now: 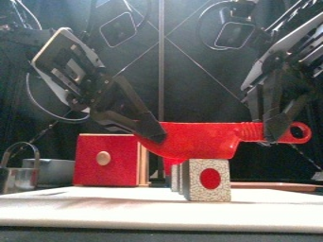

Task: Place sushi on board then cut the sushi with the knife then place the pieces on the plate
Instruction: Cut the sushi into 4 pieces

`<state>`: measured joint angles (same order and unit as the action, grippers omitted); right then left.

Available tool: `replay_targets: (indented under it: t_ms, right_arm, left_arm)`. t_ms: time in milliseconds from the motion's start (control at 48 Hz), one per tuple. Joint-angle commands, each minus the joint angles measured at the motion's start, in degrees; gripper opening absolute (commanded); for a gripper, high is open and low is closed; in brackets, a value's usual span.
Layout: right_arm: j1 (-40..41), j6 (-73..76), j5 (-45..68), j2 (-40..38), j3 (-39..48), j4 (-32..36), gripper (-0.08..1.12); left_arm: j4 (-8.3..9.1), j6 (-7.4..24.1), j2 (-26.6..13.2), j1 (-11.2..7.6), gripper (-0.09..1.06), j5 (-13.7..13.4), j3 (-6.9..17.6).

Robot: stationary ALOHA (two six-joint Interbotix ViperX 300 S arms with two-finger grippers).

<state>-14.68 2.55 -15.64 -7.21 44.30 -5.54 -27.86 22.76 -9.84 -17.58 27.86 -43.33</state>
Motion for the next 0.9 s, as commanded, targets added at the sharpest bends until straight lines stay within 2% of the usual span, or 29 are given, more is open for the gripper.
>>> replay_targets:
  t_ms: [21,896]
  right_arm:
    - [0.1,-0.4,1.1,-0.9,-0.6,0.1,0.32]
    - [0.1,-0.3,2.4,1.6,0.1,-0.2,0.32]
  left_arm:
    - [0.18,0.4,0.7,0.7,0.35,0.4,1.2]
    - [-0.09,0.2,-1.0,0.79,0.35,0.4,1.3]
